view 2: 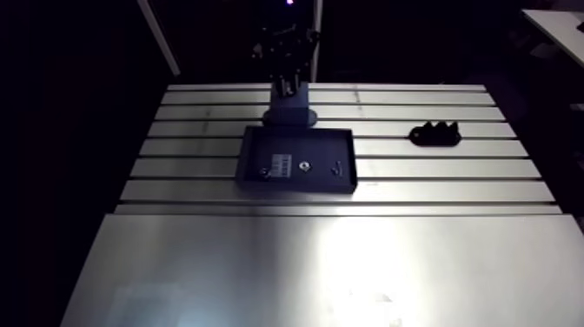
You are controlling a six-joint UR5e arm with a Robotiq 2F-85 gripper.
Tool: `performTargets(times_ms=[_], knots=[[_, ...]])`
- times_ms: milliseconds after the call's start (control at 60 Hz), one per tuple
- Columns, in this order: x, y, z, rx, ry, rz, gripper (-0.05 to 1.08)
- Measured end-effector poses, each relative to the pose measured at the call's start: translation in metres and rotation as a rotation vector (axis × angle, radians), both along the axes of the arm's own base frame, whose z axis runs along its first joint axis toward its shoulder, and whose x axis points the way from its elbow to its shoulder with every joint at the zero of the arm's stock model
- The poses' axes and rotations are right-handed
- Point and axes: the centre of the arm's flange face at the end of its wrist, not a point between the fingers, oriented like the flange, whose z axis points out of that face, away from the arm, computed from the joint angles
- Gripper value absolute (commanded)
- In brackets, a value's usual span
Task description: Pick up the M10 bolt and insert it into the hex recess until seated.
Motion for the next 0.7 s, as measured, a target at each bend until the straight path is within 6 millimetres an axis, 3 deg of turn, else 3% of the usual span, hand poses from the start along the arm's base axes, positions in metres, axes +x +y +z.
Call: performTargets(times_ms=[700], knots=[[0.0000, -0.0006, 0.0006, 0.000, 0.003, 0.000, 0.72]])
